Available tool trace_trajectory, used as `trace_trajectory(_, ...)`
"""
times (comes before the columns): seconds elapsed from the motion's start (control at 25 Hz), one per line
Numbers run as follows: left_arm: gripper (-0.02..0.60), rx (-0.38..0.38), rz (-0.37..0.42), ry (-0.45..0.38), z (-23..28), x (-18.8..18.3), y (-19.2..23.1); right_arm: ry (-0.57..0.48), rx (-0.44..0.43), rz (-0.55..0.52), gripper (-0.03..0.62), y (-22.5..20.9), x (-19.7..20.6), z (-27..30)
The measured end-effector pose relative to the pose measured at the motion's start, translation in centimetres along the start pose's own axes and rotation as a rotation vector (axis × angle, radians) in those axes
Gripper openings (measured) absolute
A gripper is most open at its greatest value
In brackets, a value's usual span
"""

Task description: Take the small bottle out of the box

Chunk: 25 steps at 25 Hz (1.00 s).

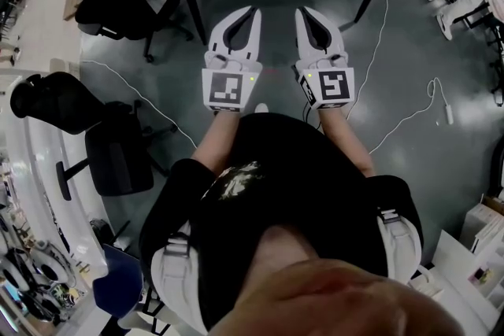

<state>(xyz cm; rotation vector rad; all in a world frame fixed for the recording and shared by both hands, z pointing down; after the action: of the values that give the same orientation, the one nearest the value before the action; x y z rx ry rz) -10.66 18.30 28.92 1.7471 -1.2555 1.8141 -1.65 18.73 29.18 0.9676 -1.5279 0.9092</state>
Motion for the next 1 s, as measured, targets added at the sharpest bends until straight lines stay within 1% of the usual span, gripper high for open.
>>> trace_trajectory(0.12, 0.011, 0.012, -0.085, 0.020, 1.4, 0.6, 0.8, 0.007, 0.017, -0.002, -0.005, -1.0, 0.6, 1.5)
trace_trajectory(0.16, 0.011, 0.018, -0.096, 0.019, 1.8, 0.8, 1.1, 0.008, 0.021, -0.002, -0.005, -1.2, 0.7, 1.9)
trace_trajectory(0.24, 0.011, 0.026, -0.091, 0.005, 2.3, 1.4, 1.8, 0.011, 0.027, -0.005, -0.005, -1.3, 1.0, 2.7)
trace_trajectory(0.36, 0.011, 0.056, -0.037, -0.026, 2.9, 2.7, 2.6, 0.024, 0.035, -0.012, -0.005, -1.2, 1.6, 3.6)
trace_trajectory(0.4, 0.011, 0.065, -0.034, -0.029, 3.2, 3.0, 2.8, 0.028, 0.038, -0.015, -0.005, -1.3, 1.7, 3.9)
trace_trajectory(0.56, 0.011, 0.072, -0.091, -0.037, 3.7, 4.2, 3.6, 0.038, 0.051, -0.026, -0.005, -1.5, 2.3, 4.6)
trace_trajectory(0.64, 0.011, 0.076, -0.103, -0.032, 3.5, 4.9, 3.7, 0.053, 0.056, -0.027, -0.005, -1.2, 2.8, 4.6)
trace_trajectory(0.8, 0.011, 0.080, -0.092, -0.012, 3.5, 5.3, 3.7, 0.076, 0.048, -0.031, -0.005, -1.1, 3.5, 4.4)
trace_trajectory(0.92, 0.011, 0.070, -0.098, 0.009, 3.3, 5.7, 4.0, 0.083, 0.039, -0.012, -0.005, -1.2, 4.2, 5.2)
trace_trajectory(1.0, 0.011, 0.066, -0.073, 0.014, 3.2, 6.4, 4.8, 0.080, 0.024, -0.002, -0.005, -0.9, 4.6, 6.2)
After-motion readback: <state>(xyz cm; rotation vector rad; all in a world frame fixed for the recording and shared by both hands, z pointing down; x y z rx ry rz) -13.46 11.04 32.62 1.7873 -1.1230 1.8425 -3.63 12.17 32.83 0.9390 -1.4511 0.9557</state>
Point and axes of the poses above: the fingertips, and each gripper's own axes: z forward along the fingers, y to its left, x out of its underside, the point moved 1 cm from there along -z, backward along the fingers, and after that the axes turned 10 degrees about z, right-handed, at the moved point
